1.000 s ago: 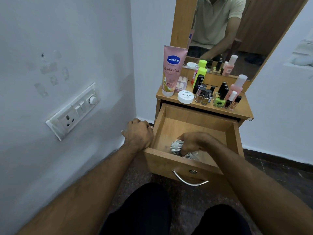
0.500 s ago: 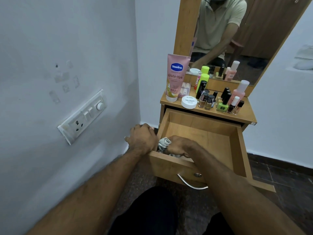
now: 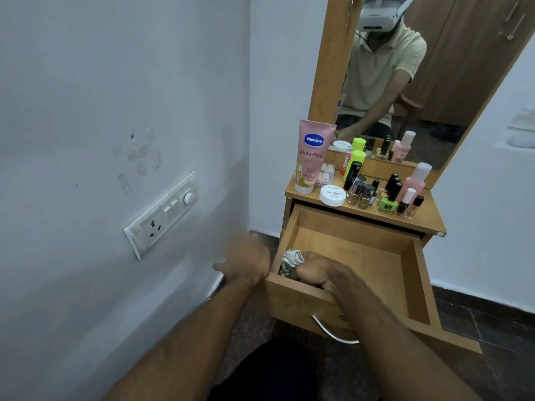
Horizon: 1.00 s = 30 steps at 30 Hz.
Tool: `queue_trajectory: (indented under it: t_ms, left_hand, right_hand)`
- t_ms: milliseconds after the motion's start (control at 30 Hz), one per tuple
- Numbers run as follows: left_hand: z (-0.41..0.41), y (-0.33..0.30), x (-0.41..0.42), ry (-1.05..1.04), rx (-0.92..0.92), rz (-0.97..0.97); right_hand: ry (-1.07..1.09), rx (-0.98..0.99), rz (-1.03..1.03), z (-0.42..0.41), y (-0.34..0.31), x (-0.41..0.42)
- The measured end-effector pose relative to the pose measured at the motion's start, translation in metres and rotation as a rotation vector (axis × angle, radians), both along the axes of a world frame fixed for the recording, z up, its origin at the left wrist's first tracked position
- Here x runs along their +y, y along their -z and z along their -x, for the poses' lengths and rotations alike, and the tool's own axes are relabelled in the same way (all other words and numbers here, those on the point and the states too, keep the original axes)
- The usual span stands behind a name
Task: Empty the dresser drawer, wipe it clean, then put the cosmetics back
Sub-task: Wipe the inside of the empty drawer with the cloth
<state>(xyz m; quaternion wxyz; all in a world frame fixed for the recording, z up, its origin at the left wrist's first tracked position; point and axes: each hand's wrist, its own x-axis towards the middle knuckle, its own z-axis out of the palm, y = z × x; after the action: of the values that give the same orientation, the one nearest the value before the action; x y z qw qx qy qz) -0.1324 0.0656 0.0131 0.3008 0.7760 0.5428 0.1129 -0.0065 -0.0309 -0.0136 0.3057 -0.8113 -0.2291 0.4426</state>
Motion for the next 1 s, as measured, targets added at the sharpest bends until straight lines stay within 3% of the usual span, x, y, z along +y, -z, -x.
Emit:
queue_trajectory:
  t_ms: [100, 300, 333, 467, 567, 600, 767, 900, 1000]
  left_hand:
    - [0.001, 0.003, 0.000, 0.002, 0.024, -0.012]
    - [0.003, 0.005, 0.002, 0.028, 0.056, -0.031]
    - [0.004, 0.006, 0.002, 0.032, 0.050, -0.037]
    - [0.008, 0.009, 0.002, 0.035, 0.042, -0.028]
    - [0.009, 0.009, 0.004, 0.032, 0.036, -0.030]
    - [0.009, 0.008, 0.005, 0.037, 0.040, -0.027]
    - [0.006, 0.010, 0.005, 0.029, 0.045, 0.022]
    - [0.004, 0.010, 0.007, 0.013, 0.010, 0.126]
    - [0.004, 0.011, 0.008, 0.020, -0.014, 0.182]
  right_hand:
    - [0.079, 0.141, -0.099, -0.002, -0.003, -0.007]
    - [0.255, 0.566, -0.521, -0.013, -0.048, -0.005]
    - [0.286, 0.526, -0.597, -0.016, -0.062, 0.006]
    - [0.268, -0.175, -0.583, -0.023, -0.106, 0.056]
    - [0.120, -0.707, -0.467, -0.024, -0.114, 0.064]
    - [0.051, -0.783, -0.422, -0.020, -0.113, 0.061]
    - [-0.263, -0.819, -0.197, 0.001, -0.070, 0.023]
    - [-0.260, -0.711, -0.310, 0.018, -0.048, -0.010]
    - [-0.330, -0.521, -0.326, 0.028, -0.055, -0.020]
